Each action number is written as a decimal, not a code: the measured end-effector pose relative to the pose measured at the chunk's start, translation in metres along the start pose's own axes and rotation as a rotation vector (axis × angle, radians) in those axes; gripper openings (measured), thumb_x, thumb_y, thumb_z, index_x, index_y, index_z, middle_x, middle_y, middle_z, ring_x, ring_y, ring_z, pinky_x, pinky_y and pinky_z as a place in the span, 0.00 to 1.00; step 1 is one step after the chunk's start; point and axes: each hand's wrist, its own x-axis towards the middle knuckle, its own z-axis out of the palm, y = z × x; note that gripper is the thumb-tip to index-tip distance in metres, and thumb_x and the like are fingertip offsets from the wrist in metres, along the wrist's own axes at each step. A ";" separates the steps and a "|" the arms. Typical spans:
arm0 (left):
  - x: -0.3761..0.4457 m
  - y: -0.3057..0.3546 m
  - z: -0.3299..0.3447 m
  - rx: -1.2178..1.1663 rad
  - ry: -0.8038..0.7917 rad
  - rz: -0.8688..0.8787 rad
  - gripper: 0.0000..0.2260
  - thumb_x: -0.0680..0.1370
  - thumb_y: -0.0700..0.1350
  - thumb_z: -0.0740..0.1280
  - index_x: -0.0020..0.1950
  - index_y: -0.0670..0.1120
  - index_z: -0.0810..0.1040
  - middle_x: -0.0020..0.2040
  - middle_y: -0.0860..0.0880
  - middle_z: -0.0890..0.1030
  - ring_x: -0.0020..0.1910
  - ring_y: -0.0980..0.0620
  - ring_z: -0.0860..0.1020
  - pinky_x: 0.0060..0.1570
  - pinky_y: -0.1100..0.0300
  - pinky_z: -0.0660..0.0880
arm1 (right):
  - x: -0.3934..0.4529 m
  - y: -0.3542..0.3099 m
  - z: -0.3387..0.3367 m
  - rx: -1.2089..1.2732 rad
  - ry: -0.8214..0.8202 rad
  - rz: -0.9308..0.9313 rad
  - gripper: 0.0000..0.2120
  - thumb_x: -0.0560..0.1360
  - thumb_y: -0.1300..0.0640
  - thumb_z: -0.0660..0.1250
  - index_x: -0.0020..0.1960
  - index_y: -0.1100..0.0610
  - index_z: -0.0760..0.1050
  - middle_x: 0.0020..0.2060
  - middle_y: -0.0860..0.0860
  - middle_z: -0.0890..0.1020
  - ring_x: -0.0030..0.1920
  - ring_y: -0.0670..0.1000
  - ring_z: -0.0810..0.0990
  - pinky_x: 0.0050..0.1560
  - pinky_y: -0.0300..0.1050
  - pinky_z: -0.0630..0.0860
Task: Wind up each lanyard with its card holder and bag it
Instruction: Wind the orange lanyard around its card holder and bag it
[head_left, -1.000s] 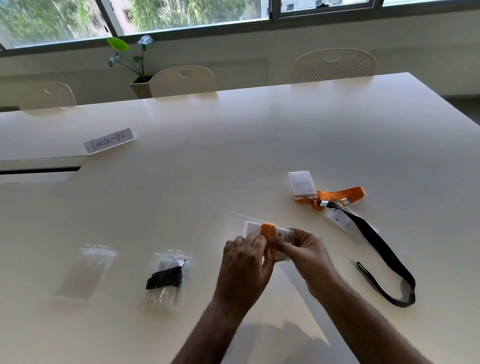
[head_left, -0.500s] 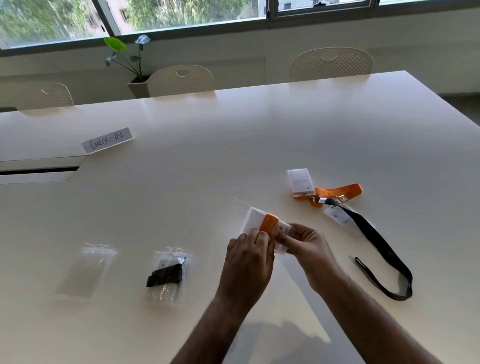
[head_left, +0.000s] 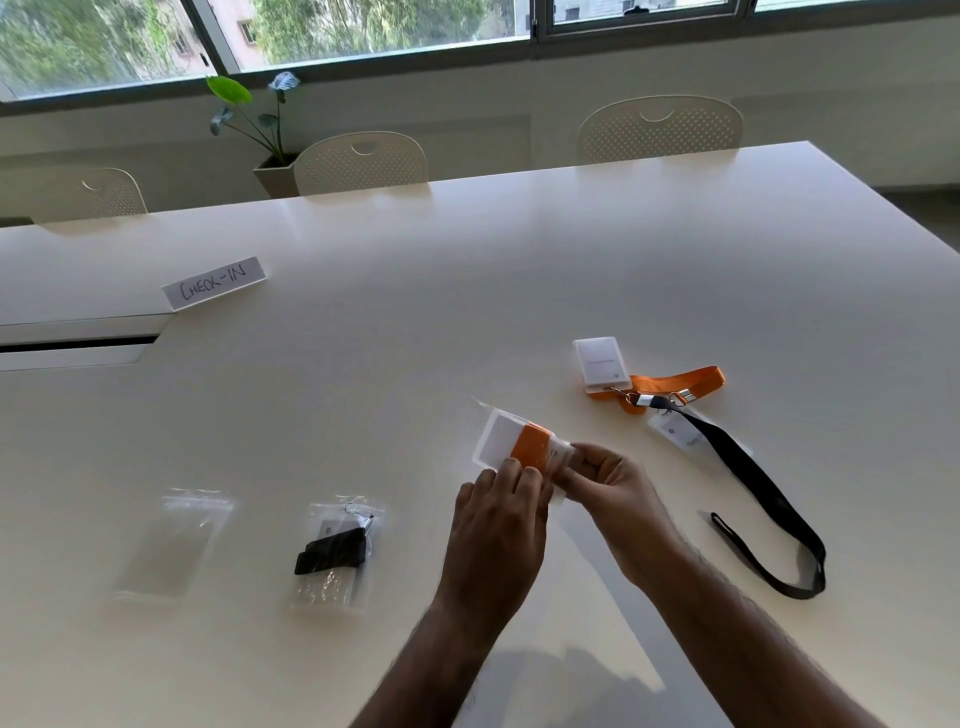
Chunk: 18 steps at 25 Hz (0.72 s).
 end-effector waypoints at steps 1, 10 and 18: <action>0.000 0.001 0.001 -0.004 0.004 0.009 0.07 0.81 0.47 0.72 0.56 0.46 0.81 0.54 0.46 0.84 0.48 0.47 0.82 0.48 0.54 0.80 | 0.000 0.001 0.001 0.022 0.021 -0.008 0.18 0.72 0.53 0.75 0.58 0.61 0.84 0.48 0.55 0.90 0.49 0.53 0.89 0.50 0.43 0.84; 0.000 -0.001 -0.003 -0.018 -0.002 0.030 0.07 0.82 0.46 0.70 0.58 0.45 0.81 0.56 0.46 0.83 0.52 0.46 0.82 0.51 0.52 0.80 | -0.004 -0.002 0.000 0.127 -0.119 0.057 0.14 0.77 0.58 0.70 0.57 0.65 0.84 0.52 0.62 0.88 0.54 0.58 0.88 0.61 0.50 0.84; 0.005 -0.004 -0.017 -0.051 0.045 0.132 0.09 0.85 0.51 0.62 0.54 0.48 0.79 0.53 0.50 0.79 0.52 0.49 0.76 0.51 0.52 0.76 | -0.005 0.001 -0.003 0.064 -0.069 0.044 0.10 0.75 0.57 0.73 0.54 0.56 0.89 0.52 0.59 0.89 0.52 0.58 0.90 0.51 0.47 0.86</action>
